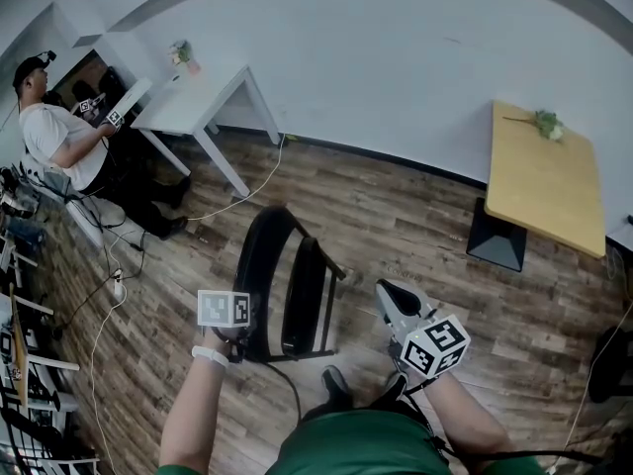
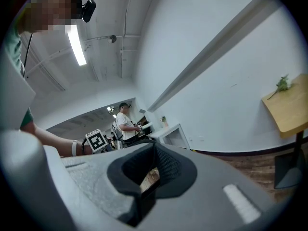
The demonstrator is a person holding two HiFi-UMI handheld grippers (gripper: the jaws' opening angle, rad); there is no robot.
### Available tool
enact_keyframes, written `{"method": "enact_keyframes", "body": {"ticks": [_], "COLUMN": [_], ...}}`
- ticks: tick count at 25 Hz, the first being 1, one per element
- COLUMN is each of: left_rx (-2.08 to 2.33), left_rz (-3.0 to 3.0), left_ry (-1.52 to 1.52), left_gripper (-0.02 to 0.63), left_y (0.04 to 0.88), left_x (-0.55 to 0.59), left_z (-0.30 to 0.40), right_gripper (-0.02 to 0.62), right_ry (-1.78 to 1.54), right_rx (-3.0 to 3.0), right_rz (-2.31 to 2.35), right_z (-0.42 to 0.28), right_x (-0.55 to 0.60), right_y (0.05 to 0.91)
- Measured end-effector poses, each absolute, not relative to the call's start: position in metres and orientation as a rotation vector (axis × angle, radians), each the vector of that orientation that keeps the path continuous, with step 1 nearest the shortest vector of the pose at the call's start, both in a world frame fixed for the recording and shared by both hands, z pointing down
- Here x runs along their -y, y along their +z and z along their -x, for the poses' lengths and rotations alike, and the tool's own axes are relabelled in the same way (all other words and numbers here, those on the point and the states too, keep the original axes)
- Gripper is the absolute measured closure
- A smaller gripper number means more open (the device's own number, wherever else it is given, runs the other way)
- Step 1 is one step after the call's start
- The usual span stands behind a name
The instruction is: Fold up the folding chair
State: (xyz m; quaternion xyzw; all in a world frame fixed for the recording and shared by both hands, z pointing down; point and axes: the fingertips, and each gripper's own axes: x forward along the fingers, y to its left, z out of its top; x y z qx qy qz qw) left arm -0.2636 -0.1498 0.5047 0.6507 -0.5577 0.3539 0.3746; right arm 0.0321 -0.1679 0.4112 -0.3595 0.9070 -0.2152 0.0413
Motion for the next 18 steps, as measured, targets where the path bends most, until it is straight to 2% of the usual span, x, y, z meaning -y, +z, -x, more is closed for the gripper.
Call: {"method": "enact_keyframes", "body": {"ticks": [18], "left_rx": [1.423], "left_rz": [-1.666], "left_ry": [0.904], "left_gripper": [0.520], "left_y": [0.5049], "left_x": [0.1487], "left_z": [0.2633], "right_gripper": [0.584], "right_ry": [-0.657], "right_rx": [-2.792], "right_rz": [1.097], "right_z": [-0.0245], "right_x": [0.1674], "right_y": [0.4143]}}
